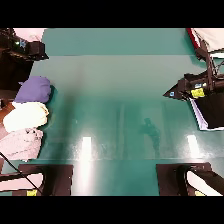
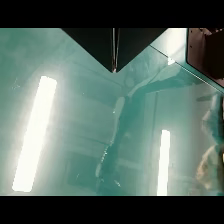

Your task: Fold the shirts.

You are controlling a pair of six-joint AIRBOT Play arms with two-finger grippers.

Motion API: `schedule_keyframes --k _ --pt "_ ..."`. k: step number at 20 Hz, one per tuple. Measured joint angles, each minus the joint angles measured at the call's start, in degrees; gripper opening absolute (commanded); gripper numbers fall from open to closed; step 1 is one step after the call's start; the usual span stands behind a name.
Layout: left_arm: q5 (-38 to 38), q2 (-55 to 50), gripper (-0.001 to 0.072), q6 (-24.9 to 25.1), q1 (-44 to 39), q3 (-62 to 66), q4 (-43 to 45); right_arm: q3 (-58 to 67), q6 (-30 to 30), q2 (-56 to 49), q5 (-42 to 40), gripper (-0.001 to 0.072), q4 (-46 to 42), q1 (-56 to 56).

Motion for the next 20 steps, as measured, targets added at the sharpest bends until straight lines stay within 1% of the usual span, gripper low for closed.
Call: schedule_keyframes --k 15,16,17,18,20 --pt "0.46 0.0 0.0025 0.0 0.0 0.0 -0.28 0.0 0.0 0.0 -0.07 0.0022 0.02 0.02" --pt "1.16 -0.02 0.0204 0.07 0.0 0.0 -0.31 0.02 0.0 0.0 -0.11 0.0022 0.02 0.02" --pt "2.19 -0.15 0.0489 0.31 0.0 0.0 -0.15 0.0 0.0 0.0 -0.15 0.0022 0.0 0.02" --pt "3.02 -0.48 0.0554 0.61 -0.04 -0.02 0.81 0.0 0.0 0.0 -0.15 0.0022 0.0 0.02" --pt "4.09 -1.84 0.0555 0.26 -0.02 -0.46 5.42 0.0 0.0 0.0 -0.2 0.0022 0.0 0.02"
